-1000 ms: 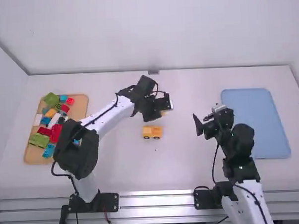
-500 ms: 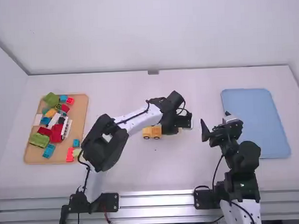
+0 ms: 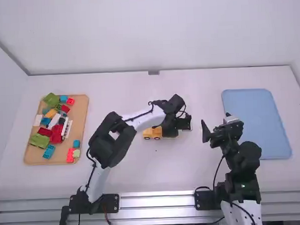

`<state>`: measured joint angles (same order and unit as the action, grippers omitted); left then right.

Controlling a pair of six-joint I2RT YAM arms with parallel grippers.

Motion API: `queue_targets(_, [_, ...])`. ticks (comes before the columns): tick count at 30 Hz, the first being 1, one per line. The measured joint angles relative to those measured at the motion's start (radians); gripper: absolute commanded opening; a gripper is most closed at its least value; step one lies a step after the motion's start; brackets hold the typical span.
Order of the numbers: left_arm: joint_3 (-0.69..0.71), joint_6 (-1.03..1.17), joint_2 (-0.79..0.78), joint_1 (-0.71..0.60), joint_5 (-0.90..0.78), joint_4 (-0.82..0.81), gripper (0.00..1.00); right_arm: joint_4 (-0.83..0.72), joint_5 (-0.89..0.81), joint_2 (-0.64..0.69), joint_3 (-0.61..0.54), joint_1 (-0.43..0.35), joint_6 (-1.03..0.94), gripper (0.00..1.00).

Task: Assemble lego blocks to make yellow taxi

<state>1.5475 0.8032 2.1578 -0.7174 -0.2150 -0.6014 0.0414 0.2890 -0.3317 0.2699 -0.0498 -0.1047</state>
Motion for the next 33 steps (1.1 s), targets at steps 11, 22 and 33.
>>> queue_targets(11, [0.002, 0.004, 0.0, 0.0, 0.003, 0.02, 0.99, 0.001, 0.0, 0.0, 0.0, 0.0, 0.001, 0.98])
queue_targets(22, [0.077, 0.065, -0.068, 0.069, -0.098, -0.121, 0.99, 0.039, 0.065, -0.019, 0.0, 0.0, -0.053, 0.98])
queue_targets(33, [-0.063, 0.194, -0.247, 0.343, -0.374, -0.071, 0.99, 0.351, 0.237, -0.503, 0.021, 0.0, -0.083, 0.98])
